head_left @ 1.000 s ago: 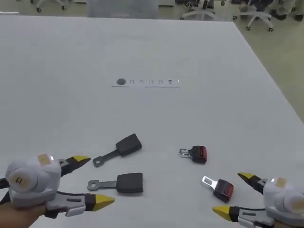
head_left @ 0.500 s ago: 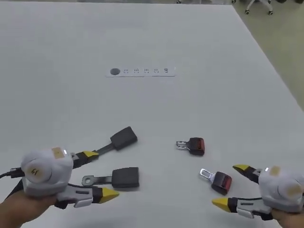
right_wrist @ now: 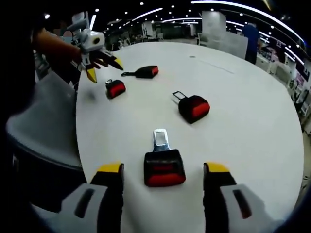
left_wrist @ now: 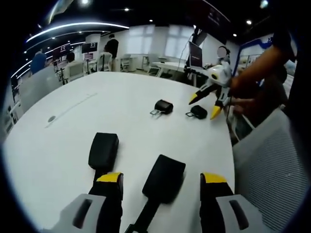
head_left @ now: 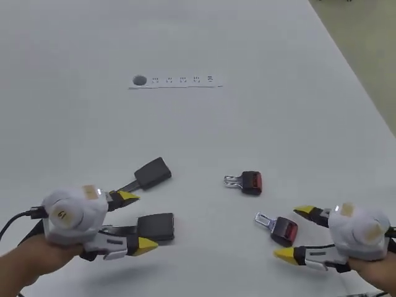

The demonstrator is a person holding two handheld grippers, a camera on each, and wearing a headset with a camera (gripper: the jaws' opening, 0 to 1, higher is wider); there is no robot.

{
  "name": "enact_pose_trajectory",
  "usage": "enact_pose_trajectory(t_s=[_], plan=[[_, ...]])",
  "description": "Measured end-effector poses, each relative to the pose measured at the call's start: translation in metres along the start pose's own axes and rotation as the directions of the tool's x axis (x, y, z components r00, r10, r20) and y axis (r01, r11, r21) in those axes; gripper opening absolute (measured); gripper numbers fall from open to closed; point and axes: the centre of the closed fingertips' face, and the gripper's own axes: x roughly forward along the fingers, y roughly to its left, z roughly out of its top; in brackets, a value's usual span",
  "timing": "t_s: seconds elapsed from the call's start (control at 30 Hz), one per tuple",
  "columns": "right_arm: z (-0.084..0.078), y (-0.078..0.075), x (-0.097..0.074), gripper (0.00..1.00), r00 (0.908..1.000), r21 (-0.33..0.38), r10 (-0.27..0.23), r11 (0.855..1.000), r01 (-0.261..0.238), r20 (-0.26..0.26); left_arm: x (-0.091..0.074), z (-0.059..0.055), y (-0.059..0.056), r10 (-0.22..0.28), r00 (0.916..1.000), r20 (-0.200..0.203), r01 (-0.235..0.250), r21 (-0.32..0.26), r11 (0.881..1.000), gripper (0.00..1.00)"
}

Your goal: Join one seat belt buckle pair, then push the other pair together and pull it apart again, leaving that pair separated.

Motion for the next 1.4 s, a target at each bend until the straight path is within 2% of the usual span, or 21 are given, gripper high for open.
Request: enact_pose_trajectory(t_s=[0.3, 0.53, 0.67, 0.77, 0.8, 0.83, 0.93, 0.97, 1.03, 1.1, 1.17, 1.33, 1.4], plan=[[-0.005, 0.000, 0.003, 0.61, 0.9984, -0.027, 0.040, 0.999, -0.041, -0.041, 0.020, -0.010, 0.001, -0.044, 0.9980, -0.046, 0.046, 0.041, 0.998, 0.59], [-0.007, 0.005, 0.005, 0.56, 0.9956, -0.064, 0.067, 0.995, -0.071, -0.066, 0.026, -0.016, 0.001, -0.057, 0.9961, -0.067, 0.062, 0.066, 0.996, 0.53], [-0.006, 0.005, 0.007, 0.48, 0.9930, -0.081, 0.087, 0.992, -0.094, -0.080, 0.029, -0.020, -0.003, -0.066, 0.9946, -0.080, 0.073, 0.082, 0.994, 0.49], [-0.006, 0.004, 0.007, 0.43, 0.9913, -0.097, 0.096, 0.990, -0.104, -0.091, 0.032, -0.026, -0.006, -0.077, 0.9909, -0.110, 0.091, 0.124, 0.988, 0.46], [-0.006, 0.003, 0.008, 0.41, 0.9908, -0.110, 0.093, 0.989, -0.103, -0.098, 0.031, -0.031, -0.002, -0.051, 0.9886, -0.142, 0.073, 0.149, 0.986, 0.45], [-0.006, 0.002, 0.009, 0.39, 0.9903, -0.120, 0.093, 0.987, -0.105, -0.103, 0.033, -0.027, -0.005, -0.059, 0.9913, -0.118, 0.077, 0.159, 0.984, 0.44], [-0.006, 0.004, 0.009, 0.38, 0.9864, -0.145, 0.113, 0.981, -0.130, -0.119, 0.032, -0.027, -0.002, -0.053, 0.9906, -0.126, 0.077, 0.197, 0.977, 0.40], [-0.005, 0.004, 0.009, 0.38, 0.9859, -0.157, 0.115, 0.979, -0.134, -0.122, 0.033, -0.027, -0.004, -0.066, 0.9895, -0.128, 0.095, 0.233, 0.968, 0.39], [-0.005, 0.005, 0.010, 0.38, 0.9845, -0.169, 0.122, 0.975, -0.142, -0.126, 0.032, -0.028, -0.005, -0.072, 0.9880, -0.137, 0.107, 0.268, 0.958, 0.37], [-0.005, 0.004, 0.010, 0.37, 0.9823, -0.200, 0.129, 0.968, -0.155, -0.136, 0.033, -0.028, -0.004, -0.075, 0.9874, -0.140, 0.109, 0.257, 0.960, 0.36], [-0.004, 0.005, 0.011, 0.36, 0.9785, -0.236, 0.142, 0.956, -0.175, -0.150, 0.033, -0.028, -0.004, -0.080, 0.9869, -0.140, 0.116, 0.268, 0.957, 0.36], [-0.002, 0.006, 0.014, 0.36, 0.9709, -0.267, 0.162, 0.941, -0.206, -0.176, 0.032, -0.029, -0.005, -0.112, 0.9800, -0.164, 0.158, 0.303, 0.940, 0.36], [-0.001, 0.009, 0.015, 0.36, 0.9673, -0.278, 0.174, 0.935, -0.221, -0.184, 0.033, -0.028, -0.004, -0.117, 0.9787, -0.169, 0.165, 0.308, 0.937, 0.36]])
